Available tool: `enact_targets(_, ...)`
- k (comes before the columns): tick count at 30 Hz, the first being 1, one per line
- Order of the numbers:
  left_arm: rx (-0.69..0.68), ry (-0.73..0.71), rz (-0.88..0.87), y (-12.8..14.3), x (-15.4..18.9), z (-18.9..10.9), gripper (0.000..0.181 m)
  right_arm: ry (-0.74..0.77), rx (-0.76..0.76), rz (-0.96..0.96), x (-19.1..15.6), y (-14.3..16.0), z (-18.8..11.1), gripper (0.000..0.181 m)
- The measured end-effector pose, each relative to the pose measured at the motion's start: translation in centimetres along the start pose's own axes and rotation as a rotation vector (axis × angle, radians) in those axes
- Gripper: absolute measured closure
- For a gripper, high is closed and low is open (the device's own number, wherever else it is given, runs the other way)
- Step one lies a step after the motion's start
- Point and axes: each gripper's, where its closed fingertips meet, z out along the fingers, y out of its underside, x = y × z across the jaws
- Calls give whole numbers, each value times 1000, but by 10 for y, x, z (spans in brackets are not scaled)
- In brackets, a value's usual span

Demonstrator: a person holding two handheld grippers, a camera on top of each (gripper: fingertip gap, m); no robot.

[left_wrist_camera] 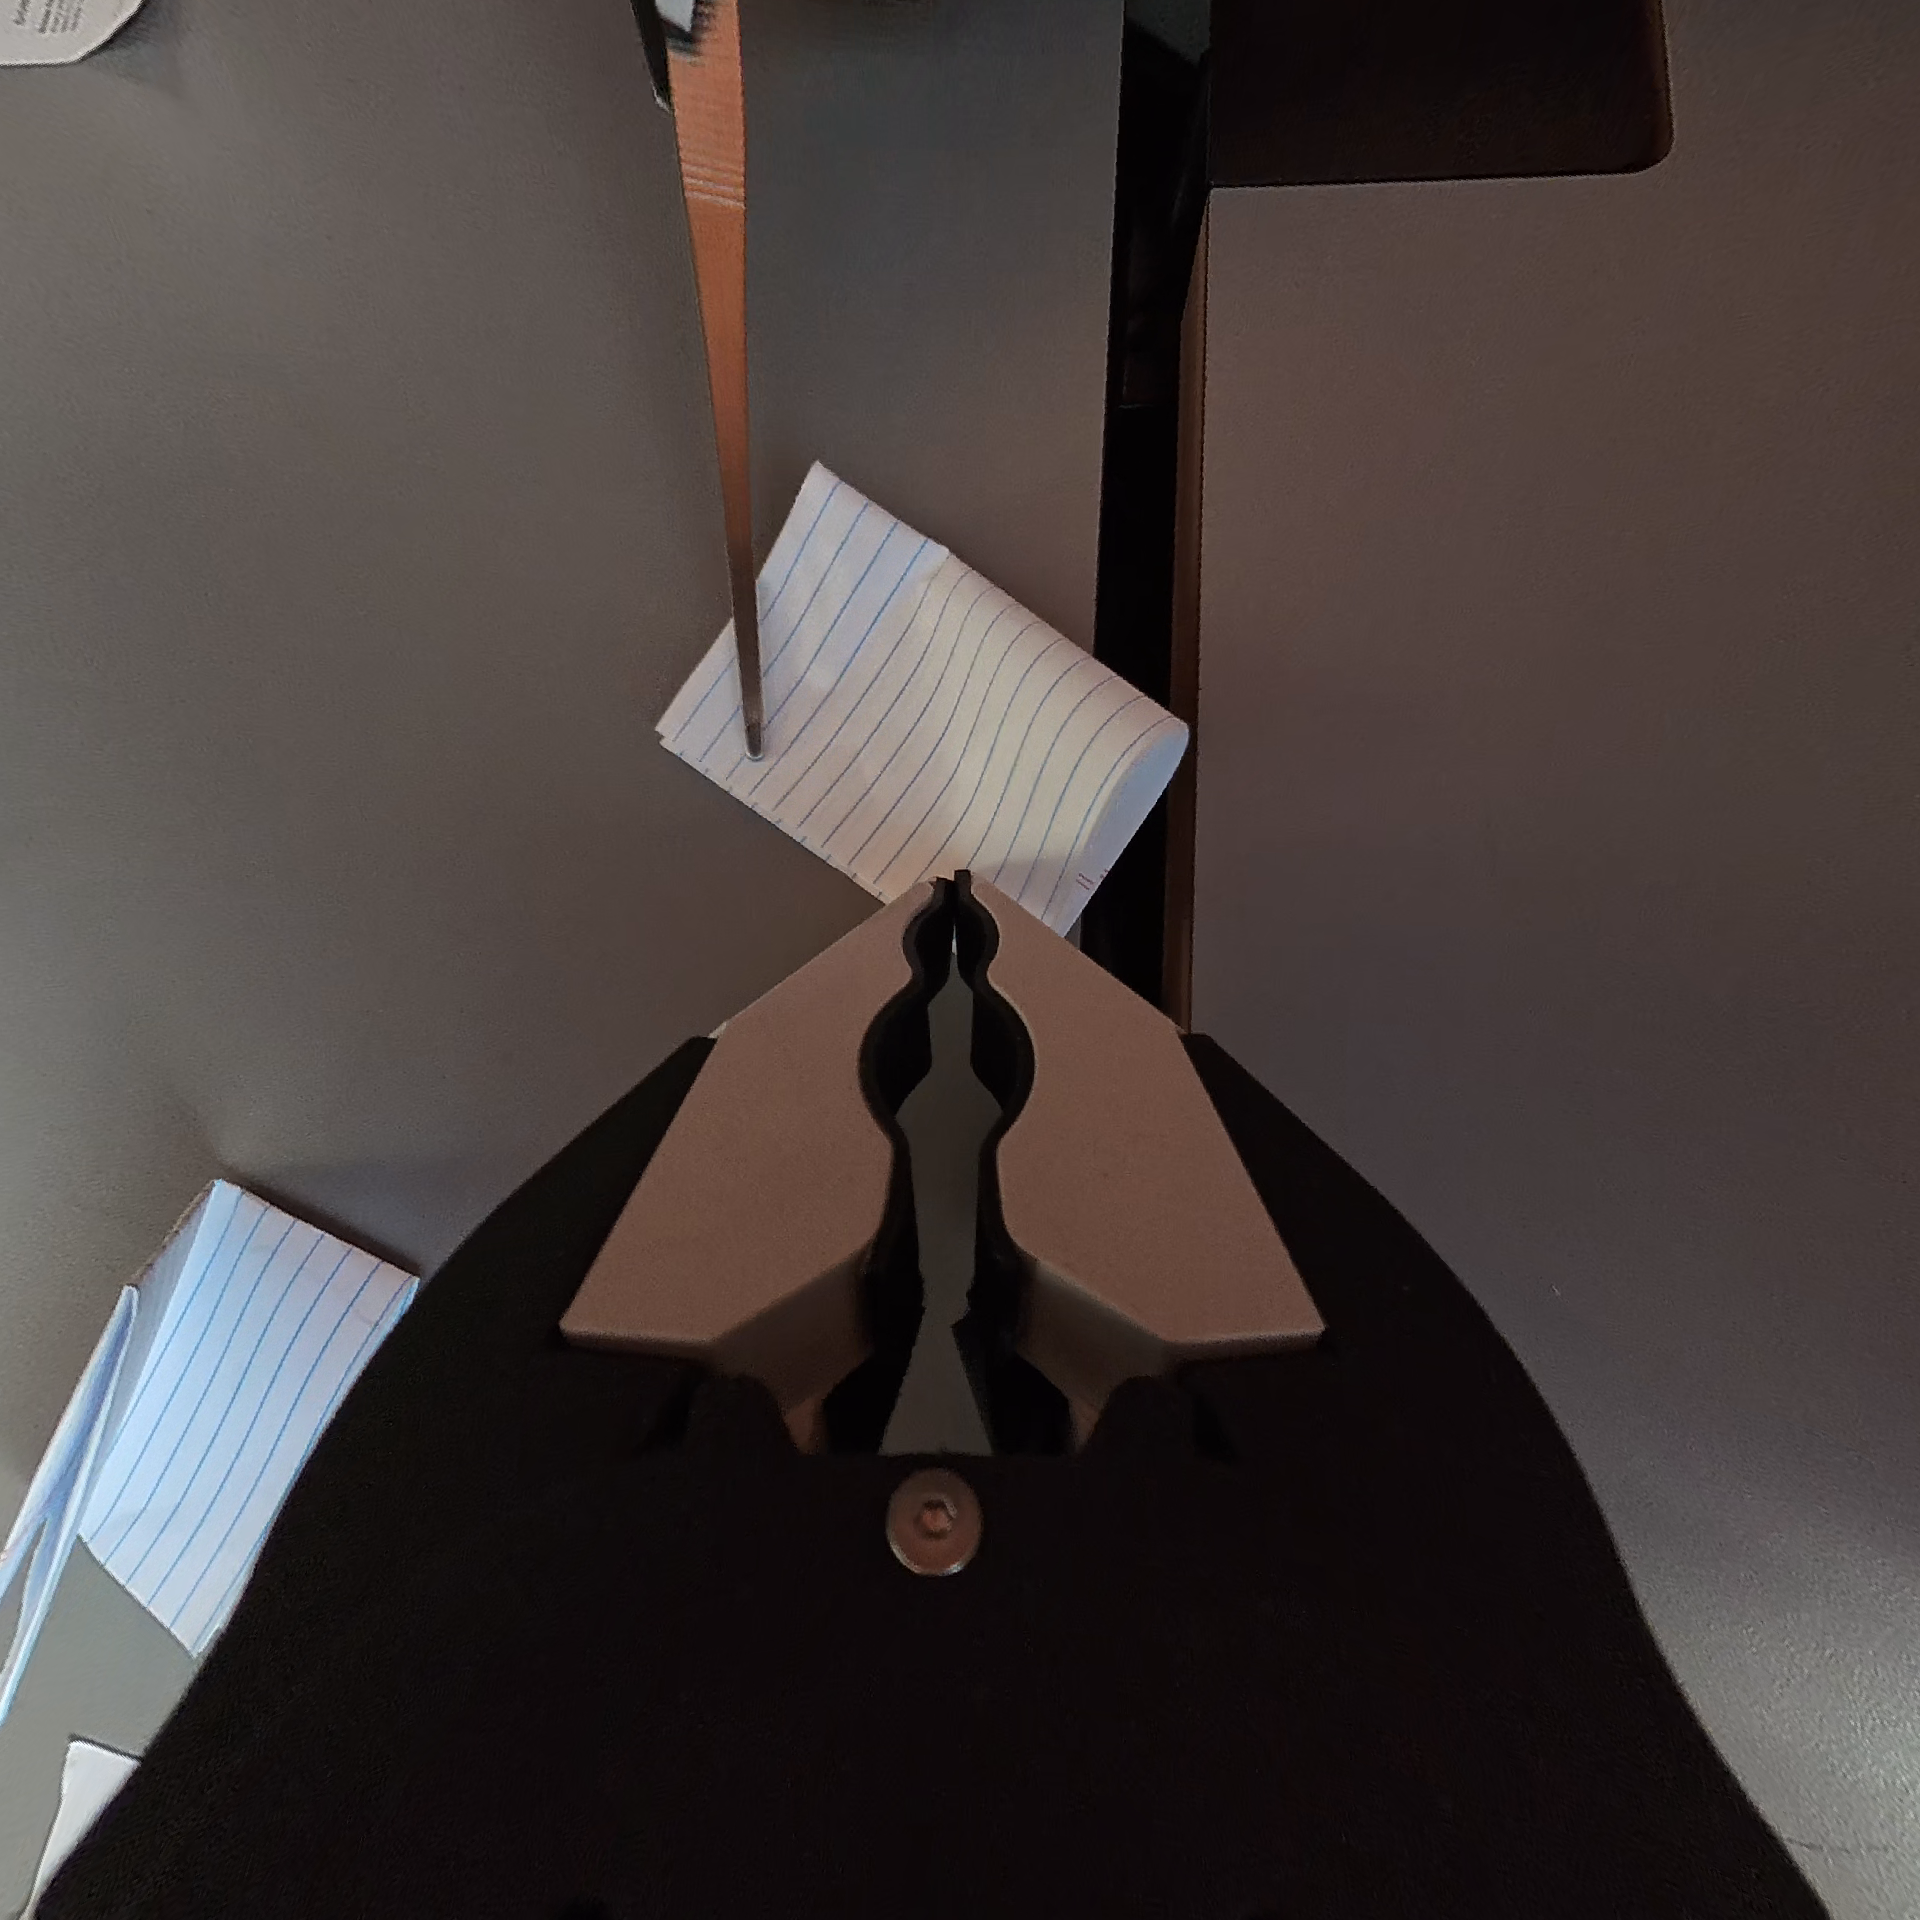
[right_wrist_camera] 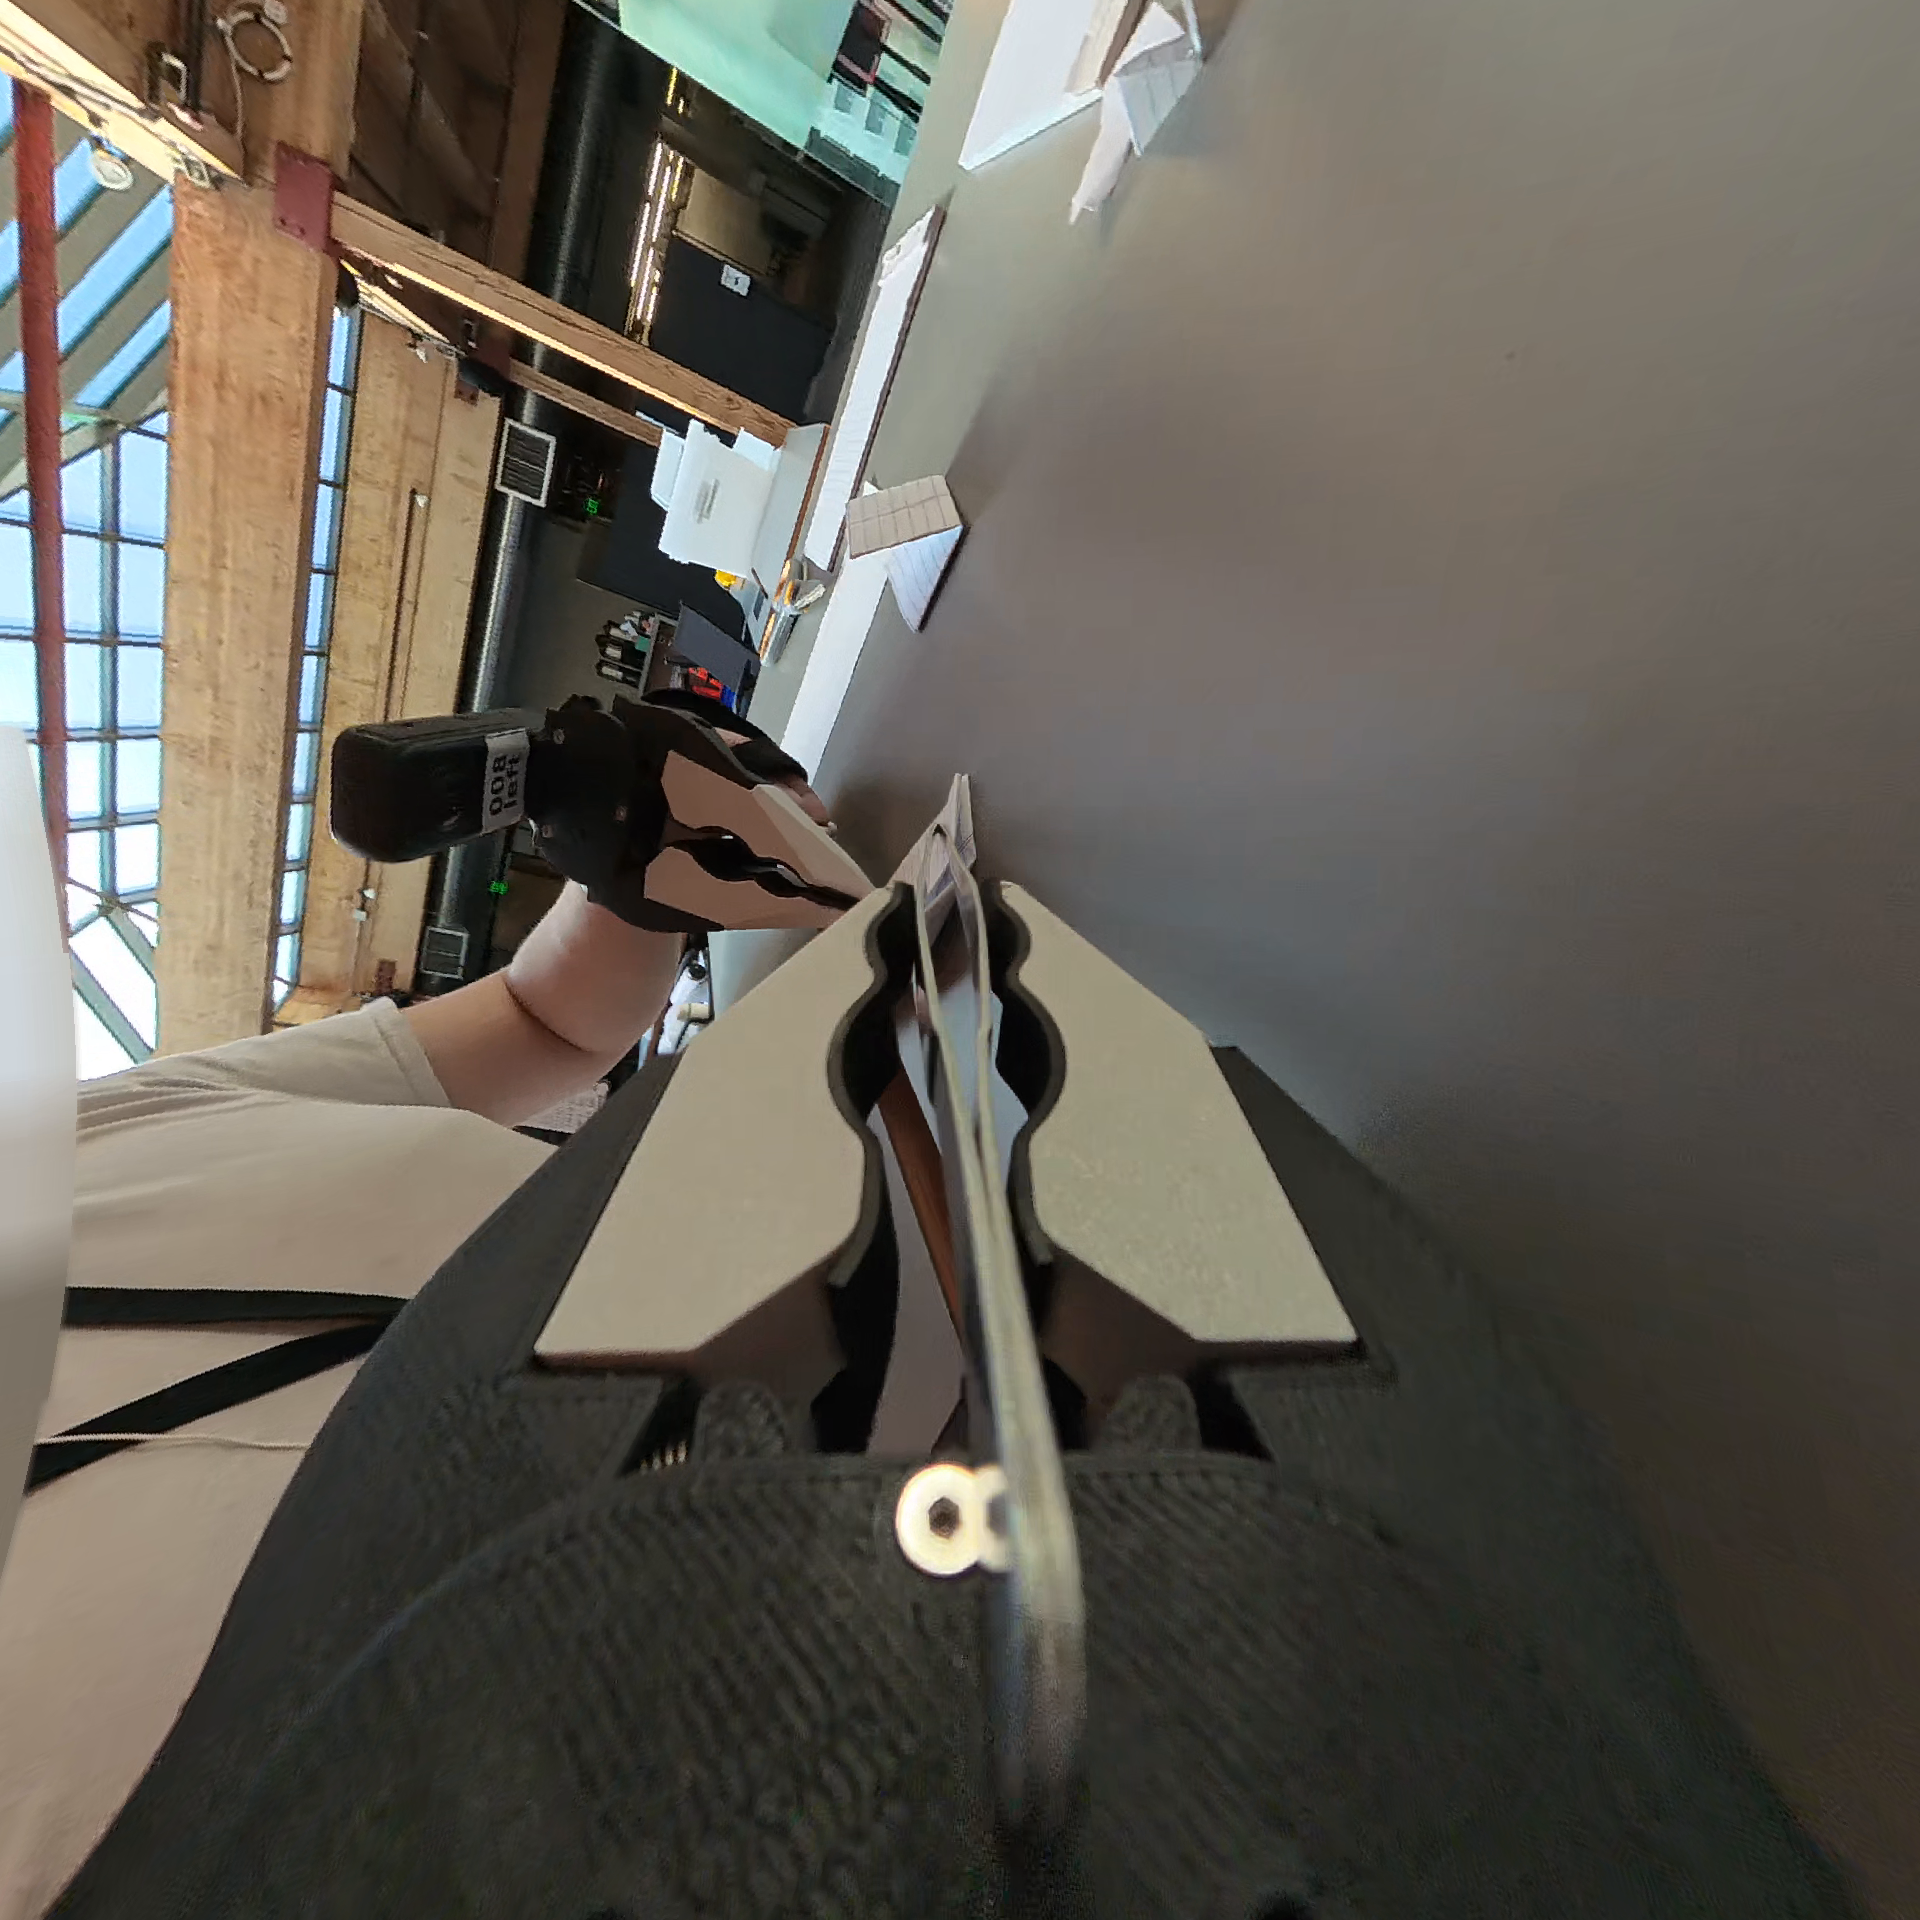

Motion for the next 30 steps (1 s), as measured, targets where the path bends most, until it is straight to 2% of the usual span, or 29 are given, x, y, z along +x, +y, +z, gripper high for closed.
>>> enact_targets(6,-9,3,-6,0,0,0,181,-14,12,124,13,0,3,169)
enact_targets(17,-35,25,-9,-1,0,1,181,-8,16,124,16,-5,3,169)
enact_targets(23,70,50,-135,-27,-13,2,181,-9,18,118,16,-4,3,169)
enact_targets(27,-29,-21,-75,-24,-26,18,181,-8,18,116,16,-4,3,169)
enact_targets(30,-69,0,-51,-26,-24,25,181,-8,19,113,16,-4,3,169)
